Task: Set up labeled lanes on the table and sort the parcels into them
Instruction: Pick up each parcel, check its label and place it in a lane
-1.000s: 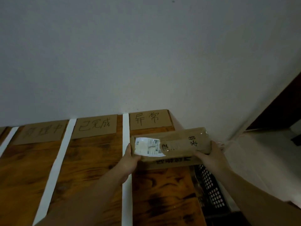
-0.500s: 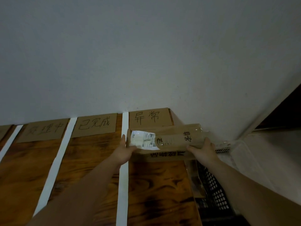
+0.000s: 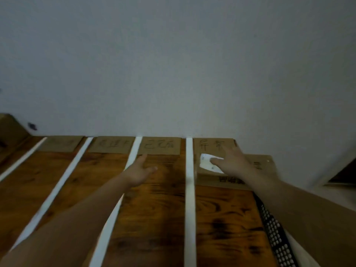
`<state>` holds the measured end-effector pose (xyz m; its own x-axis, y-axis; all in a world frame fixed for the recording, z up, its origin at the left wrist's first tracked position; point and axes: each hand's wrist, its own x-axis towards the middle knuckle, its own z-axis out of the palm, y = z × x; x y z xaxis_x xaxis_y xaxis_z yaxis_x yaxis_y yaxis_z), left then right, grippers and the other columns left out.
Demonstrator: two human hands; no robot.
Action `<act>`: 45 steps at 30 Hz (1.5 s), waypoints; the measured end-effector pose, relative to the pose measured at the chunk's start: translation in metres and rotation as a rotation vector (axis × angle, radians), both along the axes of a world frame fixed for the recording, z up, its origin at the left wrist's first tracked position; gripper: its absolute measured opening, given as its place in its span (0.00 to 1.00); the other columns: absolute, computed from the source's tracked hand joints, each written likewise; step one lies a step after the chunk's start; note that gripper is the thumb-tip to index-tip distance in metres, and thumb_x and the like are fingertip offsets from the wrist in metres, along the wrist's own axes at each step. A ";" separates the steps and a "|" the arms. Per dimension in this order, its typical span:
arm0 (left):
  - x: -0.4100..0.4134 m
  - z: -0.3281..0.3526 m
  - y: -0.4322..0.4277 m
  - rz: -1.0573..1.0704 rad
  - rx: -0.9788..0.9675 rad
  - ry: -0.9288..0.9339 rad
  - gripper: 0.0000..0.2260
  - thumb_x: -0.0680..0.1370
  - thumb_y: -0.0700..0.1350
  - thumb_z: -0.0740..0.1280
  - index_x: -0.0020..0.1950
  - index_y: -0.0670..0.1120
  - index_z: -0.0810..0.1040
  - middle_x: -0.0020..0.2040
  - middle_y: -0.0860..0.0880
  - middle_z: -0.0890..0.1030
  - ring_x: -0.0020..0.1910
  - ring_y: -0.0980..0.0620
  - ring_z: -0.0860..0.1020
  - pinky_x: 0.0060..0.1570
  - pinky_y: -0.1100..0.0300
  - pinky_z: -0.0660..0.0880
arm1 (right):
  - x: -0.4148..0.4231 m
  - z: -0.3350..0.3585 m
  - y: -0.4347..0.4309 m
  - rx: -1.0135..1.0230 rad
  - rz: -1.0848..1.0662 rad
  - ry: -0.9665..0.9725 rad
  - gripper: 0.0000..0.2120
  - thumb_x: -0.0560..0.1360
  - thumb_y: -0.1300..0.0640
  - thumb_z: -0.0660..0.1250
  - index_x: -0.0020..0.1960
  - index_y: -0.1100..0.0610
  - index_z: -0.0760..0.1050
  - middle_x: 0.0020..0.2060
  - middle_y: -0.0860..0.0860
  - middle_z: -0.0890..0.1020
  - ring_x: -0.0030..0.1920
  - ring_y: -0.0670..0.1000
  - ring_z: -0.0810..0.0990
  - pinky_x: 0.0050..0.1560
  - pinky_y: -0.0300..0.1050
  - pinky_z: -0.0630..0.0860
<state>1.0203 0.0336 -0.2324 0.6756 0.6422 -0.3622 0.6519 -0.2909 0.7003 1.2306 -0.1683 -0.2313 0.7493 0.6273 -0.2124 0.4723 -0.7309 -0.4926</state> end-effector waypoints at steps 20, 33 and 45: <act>-0.539 0.093 0.215 0.504 0.241 0.042 0.36 0.76 0.55 0.67 0.78 0.53 0.51 0.78 0.49 0.51 0.77 0.47 0.53 0.74 0.49 0.57 | -0.477 0.089 0.373 0.052 0.794 -0.142 0.39 0.74 0.35 0.62 0.77 0.52 0.55 0.76 0.55 0.59 0.74 0.57 0.60 0.72 0.50 0.61; -0.696 0.091 0.415 0.718 0.178 0.136 0.34 0.78 0.52 0.65 0.78 0.53 0.49 0.79 0.47 0.51 0.76 0.46 0.54 0.74 0.48 0.57 | -0.636 0.062 0.639 0.058 0.989 0.028 0.39 0.71 0.34 0.64 0.76 0.48 0.56 0.74 0.53 0.63 0.69 0.57 0.67 0.65 0.51 0.70; -0.722 0.114 0.597 0.669 0.225 0.028 0.29 0.80 0.45 0.63 0.78 0.49 0.52 0.75 0.46 0.62 0.73 0.46 0.63 0.66 0.55 0.64 | -0.722 0.058 0.792 0.096 0.935 0.187 0.33 0.76 0.39 0.62 0.76 0.49 0.57 0.75 0.52 0.60 0.72 0.56 0.63 0.65 0.49 0.65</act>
<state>0.2982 0.6303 -0.1188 0.1021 0.9778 -0.1830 0.7580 0.0426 0.6508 0.5083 0.6233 -0.1730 -0.1043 0.9754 -0.1945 0.7520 -0.0506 -0.6572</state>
